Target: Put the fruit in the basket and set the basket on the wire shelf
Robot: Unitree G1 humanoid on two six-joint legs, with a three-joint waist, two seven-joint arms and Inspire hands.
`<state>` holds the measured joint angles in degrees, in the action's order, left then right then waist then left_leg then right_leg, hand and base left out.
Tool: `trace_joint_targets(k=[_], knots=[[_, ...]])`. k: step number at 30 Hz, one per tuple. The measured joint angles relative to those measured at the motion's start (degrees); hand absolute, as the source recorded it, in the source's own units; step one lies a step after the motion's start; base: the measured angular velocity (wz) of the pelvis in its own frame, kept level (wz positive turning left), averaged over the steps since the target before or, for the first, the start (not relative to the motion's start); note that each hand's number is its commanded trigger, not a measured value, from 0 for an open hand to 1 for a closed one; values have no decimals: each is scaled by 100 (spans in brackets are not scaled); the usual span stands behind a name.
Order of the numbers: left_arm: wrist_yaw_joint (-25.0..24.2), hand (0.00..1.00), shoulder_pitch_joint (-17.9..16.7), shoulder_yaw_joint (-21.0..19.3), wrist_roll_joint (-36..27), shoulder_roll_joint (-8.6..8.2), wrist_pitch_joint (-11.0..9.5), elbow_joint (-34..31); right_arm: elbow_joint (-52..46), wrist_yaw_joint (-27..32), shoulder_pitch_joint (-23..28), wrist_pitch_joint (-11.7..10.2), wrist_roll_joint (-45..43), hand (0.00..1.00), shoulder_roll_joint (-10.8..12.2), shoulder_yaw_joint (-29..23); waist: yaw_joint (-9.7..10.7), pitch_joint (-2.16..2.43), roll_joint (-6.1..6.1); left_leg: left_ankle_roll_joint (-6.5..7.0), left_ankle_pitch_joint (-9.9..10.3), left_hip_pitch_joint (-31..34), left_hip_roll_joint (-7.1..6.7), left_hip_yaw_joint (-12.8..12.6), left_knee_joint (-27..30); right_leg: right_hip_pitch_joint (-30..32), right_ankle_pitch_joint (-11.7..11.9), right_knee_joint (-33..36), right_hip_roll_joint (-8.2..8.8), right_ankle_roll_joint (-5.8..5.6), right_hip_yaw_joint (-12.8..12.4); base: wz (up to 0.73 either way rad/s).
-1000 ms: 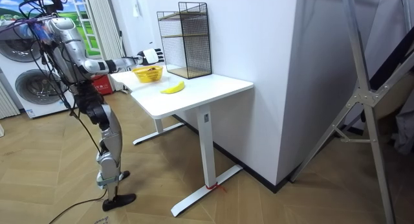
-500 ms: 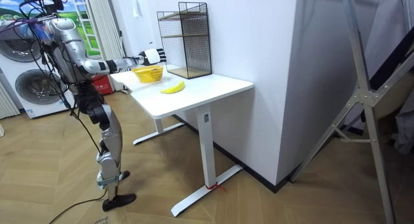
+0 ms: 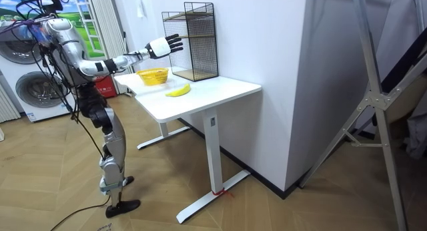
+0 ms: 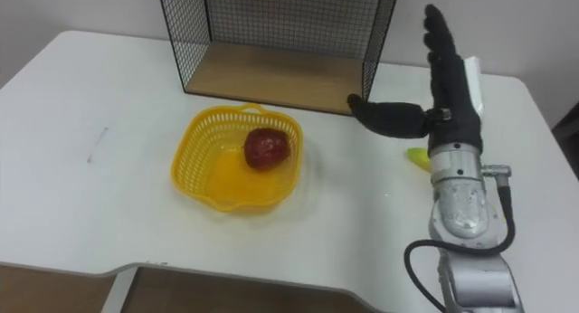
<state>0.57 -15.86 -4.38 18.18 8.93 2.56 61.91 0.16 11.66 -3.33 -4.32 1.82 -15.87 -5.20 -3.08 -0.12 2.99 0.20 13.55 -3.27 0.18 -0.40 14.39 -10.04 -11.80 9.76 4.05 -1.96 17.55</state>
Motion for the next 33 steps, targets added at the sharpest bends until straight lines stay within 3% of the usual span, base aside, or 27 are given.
trace_joint_targets(k=[8, 13, 18, 26, 33], knots=[[-13, 0, -116, 0, 2, 45, 19, -8, 667, 643, -46, 23, -2, 0, -286, -298, 16, -5, 115, -12, -49, -6, -2, 5, -108, 58, 0, 5, -1, 0, -17, 0], [-9, 0, -151, -14, 3, 106, 113, -110, 1251, 761, -457, 47, -3, 0, -490, -313, 64, -24, 179, -11, -52, 49, -3, 15, -74, 100, 0, 0, -1, 0, 0, 2], [-2, 0, -144, -114, 1, 153, 138, -241, 1941, 768, -774, 72, -6, 0, -495, -326, 114, 0, 260, -10, -53, 46, -8, 50, -75, 100, 0, -2, 0, 1, 7, 2], [-46, 0, -146, -318, 20, 178, 380, -345, 2878, 535, -992, 449, -30, 0, -645, -328, 115, 13, 278, -9, -54, -20, -8, 41, -92, 74, 0, -2, 1, 1, -7, 0], [-170, 0, -146, -443, 22, 192, 458, -341, 3351, -10, -1133, 563, -28, 0, -687, -330, 106, 11, 277, -8, -59, -23, 0, -23, -86, 89, 0, 1, 7, 1, -29, -4]])
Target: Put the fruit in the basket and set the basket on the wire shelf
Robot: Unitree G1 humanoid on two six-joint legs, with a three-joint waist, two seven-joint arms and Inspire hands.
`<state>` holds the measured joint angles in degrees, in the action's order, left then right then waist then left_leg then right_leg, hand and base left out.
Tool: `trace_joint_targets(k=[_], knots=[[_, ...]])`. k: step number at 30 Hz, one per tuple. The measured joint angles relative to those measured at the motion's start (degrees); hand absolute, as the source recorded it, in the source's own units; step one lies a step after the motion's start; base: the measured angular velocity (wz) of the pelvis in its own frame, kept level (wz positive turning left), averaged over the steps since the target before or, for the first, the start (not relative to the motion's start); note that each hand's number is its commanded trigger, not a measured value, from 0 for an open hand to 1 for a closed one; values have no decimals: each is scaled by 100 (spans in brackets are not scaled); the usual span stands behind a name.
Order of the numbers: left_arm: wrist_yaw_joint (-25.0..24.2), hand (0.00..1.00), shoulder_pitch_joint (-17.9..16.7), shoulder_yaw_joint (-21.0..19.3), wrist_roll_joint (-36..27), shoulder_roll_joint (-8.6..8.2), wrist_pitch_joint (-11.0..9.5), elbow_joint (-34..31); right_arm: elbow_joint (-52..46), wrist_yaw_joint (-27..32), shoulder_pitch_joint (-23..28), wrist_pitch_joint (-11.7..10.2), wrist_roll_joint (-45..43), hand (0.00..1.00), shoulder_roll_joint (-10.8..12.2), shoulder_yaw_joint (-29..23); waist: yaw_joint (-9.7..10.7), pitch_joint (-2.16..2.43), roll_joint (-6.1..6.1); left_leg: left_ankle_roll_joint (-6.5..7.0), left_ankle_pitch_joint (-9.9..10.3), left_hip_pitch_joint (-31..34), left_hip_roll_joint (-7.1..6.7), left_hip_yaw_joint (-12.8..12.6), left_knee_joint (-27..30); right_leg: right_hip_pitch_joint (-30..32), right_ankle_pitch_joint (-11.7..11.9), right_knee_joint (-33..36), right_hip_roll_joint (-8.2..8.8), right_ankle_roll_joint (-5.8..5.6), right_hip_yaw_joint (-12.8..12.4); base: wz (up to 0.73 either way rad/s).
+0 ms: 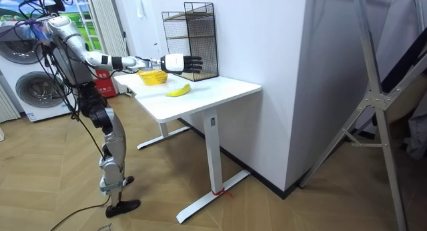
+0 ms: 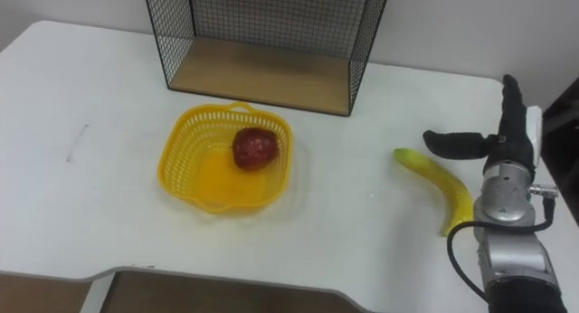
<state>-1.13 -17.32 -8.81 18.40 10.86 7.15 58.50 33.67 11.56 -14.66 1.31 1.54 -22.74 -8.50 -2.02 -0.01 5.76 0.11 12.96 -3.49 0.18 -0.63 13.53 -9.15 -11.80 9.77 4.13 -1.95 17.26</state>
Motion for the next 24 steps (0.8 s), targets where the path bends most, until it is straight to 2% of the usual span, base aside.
trace_joint_targets(k=[7, 10, 17, 24], knots=[[-198, 0, -1, -1, 0, 6, 3, -53, 246, -487, 0, 16, -22, 0, -4, 8, 7, -7, -20, 1, 0, 65, 2, -1, 13, 25, 0, 5, 0, 1, 8, 0], [-202, 0, 5, -11, 6, 7, -2, -138, 623, -649, -46, 13, -17, 0, -88, 10, -22, -2, -17, 1, 0, 74, 1, 1, 32, 28, 1, 4, 1, 1, 17, 0], [-180, 0, -7, -53, 5, 9, 8, -138, 1326, -794, -66, 84, -24, 0, -148, 22, -46, -1, -28, 1, -2, -10, 0, -2, 6, -13, 1, -4, 0, 1, 12, 0], [-181, 0, 12, -53, 4, 22, -2, -105, 1488, -966, -66, 71, -114, 0, -155, 48, -13, -9, -26, 1, -2, -70, 1, 1, 2, -107, 0, -10, 0, 1, 40, 1]])
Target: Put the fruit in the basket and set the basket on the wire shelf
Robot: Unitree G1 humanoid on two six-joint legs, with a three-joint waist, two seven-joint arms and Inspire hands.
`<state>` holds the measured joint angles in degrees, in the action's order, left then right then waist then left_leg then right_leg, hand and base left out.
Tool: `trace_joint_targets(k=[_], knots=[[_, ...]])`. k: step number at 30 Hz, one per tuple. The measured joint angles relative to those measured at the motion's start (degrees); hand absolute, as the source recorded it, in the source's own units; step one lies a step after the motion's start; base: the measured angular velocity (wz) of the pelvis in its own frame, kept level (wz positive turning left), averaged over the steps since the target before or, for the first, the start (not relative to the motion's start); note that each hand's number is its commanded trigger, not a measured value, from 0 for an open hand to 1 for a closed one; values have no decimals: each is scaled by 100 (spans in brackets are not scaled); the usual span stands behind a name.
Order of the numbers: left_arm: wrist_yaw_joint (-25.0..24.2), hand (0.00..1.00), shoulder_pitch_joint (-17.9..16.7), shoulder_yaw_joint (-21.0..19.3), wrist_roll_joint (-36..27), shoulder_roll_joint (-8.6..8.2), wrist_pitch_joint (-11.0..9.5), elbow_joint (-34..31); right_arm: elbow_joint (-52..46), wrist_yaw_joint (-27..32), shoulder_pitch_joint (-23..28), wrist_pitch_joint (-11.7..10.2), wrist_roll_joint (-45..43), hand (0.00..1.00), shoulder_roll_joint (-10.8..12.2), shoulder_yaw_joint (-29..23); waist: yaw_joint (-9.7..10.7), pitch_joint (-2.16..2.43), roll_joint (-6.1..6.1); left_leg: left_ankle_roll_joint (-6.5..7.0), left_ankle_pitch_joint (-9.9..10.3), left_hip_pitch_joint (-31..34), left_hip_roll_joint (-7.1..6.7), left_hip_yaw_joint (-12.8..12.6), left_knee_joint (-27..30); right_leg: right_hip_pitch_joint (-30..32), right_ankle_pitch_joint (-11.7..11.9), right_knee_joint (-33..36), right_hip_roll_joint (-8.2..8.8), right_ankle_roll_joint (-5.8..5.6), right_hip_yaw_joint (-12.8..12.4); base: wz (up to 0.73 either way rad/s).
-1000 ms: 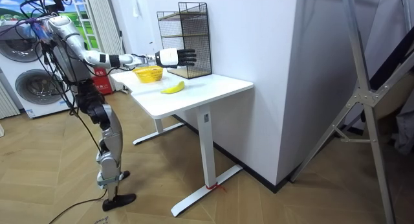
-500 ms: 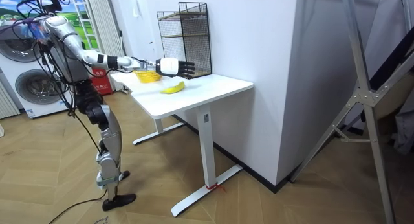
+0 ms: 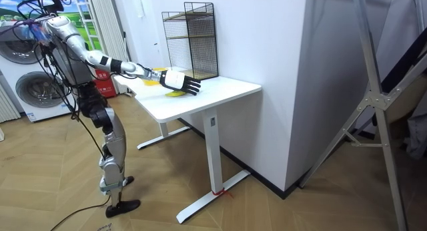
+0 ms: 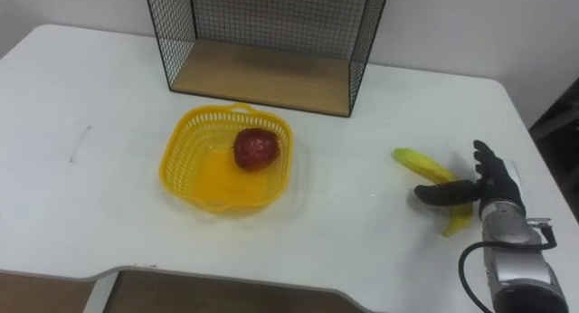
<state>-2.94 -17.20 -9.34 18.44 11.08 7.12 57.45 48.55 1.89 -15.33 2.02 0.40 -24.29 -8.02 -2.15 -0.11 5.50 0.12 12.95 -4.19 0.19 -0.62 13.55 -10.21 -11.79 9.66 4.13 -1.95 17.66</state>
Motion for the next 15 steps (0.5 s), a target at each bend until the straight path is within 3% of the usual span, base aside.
trace_joint_targets(k=[8, 15], knots=[[-2, 0, 7, 1, -3, 79, -1, 81, 81, -134, 36, 0, -356, 0, 0, 10, 5, 1, 13, -1, 1, -43, -2, 19, -12, -75, 0, 3, -1, 0, 15, 1], [-20, 0, 14, -1, -5, 94, 10, 222, 427, -350, 33, -76, -553, 0, -63, 8, -16, 36, 47, -1, 1, -51, -4, 87, 20, -125, 0, 6, -5, 0, 67, 5]])
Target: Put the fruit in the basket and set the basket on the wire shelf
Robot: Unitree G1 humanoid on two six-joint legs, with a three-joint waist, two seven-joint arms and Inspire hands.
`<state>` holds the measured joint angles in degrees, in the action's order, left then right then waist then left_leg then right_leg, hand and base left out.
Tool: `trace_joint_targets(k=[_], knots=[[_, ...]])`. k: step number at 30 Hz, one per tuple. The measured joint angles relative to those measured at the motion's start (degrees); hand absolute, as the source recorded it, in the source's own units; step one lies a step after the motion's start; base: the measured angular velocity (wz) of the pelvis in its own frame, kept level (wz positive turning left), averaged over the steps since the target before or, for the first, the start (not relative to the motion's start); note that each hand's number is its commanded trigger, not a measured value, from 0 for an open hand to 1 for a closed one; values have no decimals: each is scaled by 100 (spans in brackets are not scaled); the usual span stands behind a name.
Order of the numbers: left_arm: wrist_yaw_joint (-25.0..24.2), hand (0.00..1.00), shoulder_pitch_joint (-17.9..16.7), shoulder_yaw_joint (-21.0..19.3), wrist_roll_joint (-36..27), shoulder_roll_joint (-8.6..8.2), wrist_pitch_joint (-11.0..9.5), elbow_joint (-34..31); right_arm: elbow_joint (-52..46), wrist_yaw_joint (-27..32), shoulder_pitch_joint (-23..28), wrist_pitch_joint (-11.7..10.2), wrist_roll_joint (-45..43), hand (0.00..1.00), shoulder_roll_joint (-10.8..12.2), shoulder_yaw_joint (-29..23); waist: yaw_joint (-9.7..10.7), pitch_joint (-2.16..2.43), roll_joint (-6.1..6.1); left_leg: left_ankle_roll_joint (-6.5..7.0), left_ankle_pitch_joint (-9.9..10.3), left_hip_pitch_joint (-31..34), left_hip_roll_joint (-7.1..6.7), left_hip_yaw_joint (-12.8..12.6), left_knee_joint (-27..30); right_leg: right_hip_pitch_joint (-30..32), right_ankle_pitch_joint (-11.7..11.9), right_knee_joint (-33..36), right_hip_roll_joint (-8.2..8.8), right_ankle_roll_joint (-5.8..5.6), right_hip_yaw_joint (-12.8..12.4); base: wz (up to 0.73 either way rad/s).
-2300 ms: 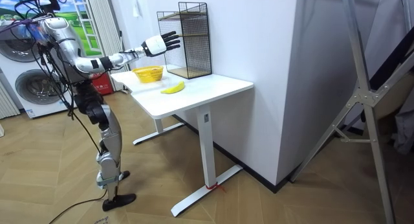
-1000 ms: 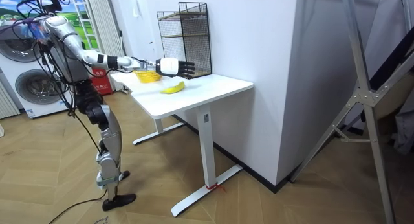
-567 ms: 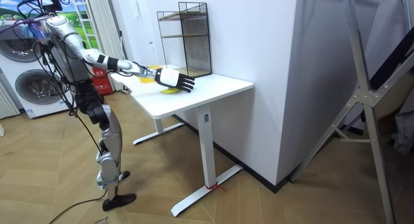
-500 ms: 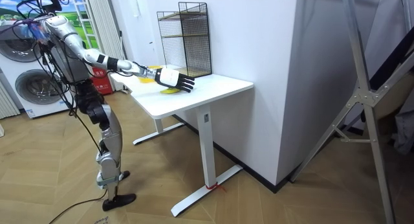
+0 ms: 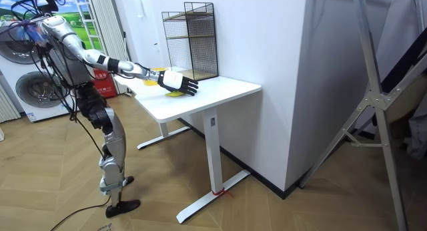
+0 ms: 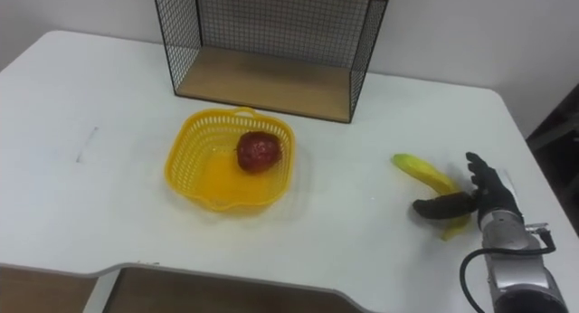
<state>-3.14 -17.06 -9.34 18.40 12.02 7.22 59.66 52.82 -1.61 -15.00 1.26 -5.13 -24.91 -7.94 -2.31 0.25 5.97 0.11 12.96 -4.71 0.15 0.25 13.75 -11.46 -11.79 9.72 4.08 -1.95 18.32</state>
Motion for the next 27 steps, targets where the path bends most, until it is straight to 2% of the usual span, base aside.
trace_joint_targets(k=[3, 13, 14, 15, 16, 17, 27], knots=[[0, 0, 2, 0, 0, 0, 0, 0, 141, -36, 0, -50, -20, 0, -9, -4, -69, -1, 2, -1, 1, -46, 0, 1, -1, -41, 0, -5, -1, 0, 0, 0], [-44, 0, 40, -5, 3, 12, 36, -1, 242, -213, 47, -65, -428, 0, -13, -79, -107, 8, -22, -7, 6, -29, -7, 87, 96, -70, 0, -5, -9, 1, 87, 3], [-44, 0, 49, -5, 3, 14, 36, 0, 241, -226, 50, -69, -436, 37, -13, -90, -107, 10, -24, -7, 6, -13, -7, 94, 104, -63, 0, -4, -9, 1, 91, 4], [-44, 0, 51, -5, 4, 14, 36, 0, 241, -230, 50, -69, -441, 64, -13, -99, -109, 10, -24, -7, 5, -10, -8, 95, 106, -61, 0, -4, -9, 1, 92, 0], [-44, 0, 50, -5, 4, 13, 36, 0, 242, -241, 53, -69, -455, 94, -13, -118, -111, 14, -30, -7, 5, -9, -8, 95, 111, -61, 0, -4, -10, 1, 93, 0], [-44, 0, 45, -5, 5, 14, 36, 0, 227, -259, 62, -69, -493, 100, -13, -130, -110, 18, -34, -7, 5, -9, -8, 94, 111, -62, 0, -4, -10, 1, 92, 0], [-98, 0, 59, -3, 8, 24, 35, 8, 147, -196, 138, -71, -935, 100, -156, -262, -112, 26, -49, -14, 10, -9, 1, 116, 116, -71, 0, -10, -26, 2, 91, 0]])
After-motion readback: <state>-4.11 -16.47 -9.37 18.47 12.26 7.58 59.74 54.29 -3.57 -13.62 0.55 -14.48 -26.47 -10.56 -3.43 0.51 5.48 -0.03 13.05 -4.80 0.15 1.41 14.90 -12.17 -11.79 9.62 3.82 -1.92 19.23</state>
